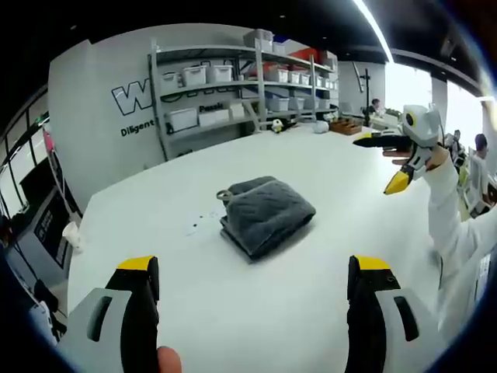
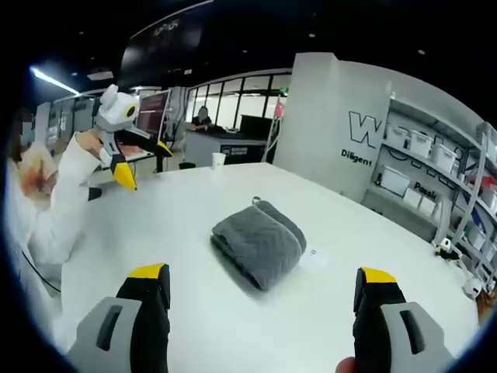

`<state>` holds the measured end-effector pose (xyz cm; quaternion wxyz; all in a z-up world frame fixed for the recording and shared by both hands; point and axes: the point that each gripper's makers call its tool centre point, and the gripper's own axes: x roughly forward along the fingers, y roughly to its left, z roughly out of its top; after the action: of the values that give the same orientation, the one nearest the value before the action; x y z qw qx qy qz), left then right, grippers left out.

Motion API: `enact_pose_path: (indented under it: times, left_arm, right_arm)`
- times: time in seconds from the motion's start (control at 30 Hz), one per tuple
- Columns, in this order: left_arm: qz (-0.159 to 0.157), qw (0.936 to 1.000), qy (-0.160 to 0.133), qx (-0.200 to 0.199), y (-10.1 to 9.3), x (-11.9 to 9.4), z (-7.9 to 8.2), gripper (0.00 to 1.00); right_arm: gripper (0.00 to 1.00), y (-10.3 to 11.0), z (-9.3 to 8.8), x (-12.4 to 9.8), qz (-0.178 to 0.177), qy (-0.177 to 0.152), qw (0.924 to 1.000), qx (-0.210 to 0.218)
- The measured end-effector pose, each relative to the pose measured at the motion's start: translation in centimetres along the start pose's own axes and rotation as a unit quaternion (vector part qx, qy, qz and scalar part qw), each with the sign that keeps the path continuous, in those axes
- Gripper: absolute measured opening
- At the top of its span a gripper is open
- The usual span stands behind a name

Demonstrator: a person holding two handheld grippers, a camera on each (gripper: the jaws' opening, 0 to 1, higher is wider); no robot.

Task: Open the folded towel by lifting each exposed corner and separating the folded layers until the towel lies flat within the target outline without major curled edges

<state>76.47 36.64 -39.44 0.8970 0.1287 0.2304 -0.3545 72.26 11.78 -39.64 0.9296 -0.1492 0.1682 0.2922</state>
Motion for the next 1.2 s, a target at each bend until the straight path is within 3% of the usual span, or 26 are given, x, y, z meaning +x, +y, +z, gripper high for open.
enact_pose_path:
  times: [0.43,0.63,0.83,1.07,1.2]
  left_arm:
    - [0.010,0.9999,0.001,0.005,-0.1,-0.2,-0.2,1.00]
    - [0.010,0.9999,-0.006,0.004,-0.2,-0.7,-0.1,1.00]
    - [0.005,1.0000,-0.005,0.003,-0.3,-0.5,-0.2,1.00]
    - [0.003,1.0000,-0.007,0.002,-0.4,-0.6,-0.2,1.00]
    - [-0.001,1.0000,-0.009,0.001,-0.2,-0.6,0.0,1.00]
  right_arm:
    - [0.99,0.9,0.1,1.0,0.017,0.002,0.9999,-0.002]
    - [0.99,2.3,-0.8,2.4,0.035,0.029,0.9988,-0.015]
    - [0.99,3.5,-0.6,3.0,0.045,0.032,0.9981,-0.029]
    - [0.94,4.0,0.8,4.5,0.046,-0.007,0.9987,-0.022]
    - [0.91,4.5,0.8,6.0,0.047,-0.014,0.9986,-0.018]
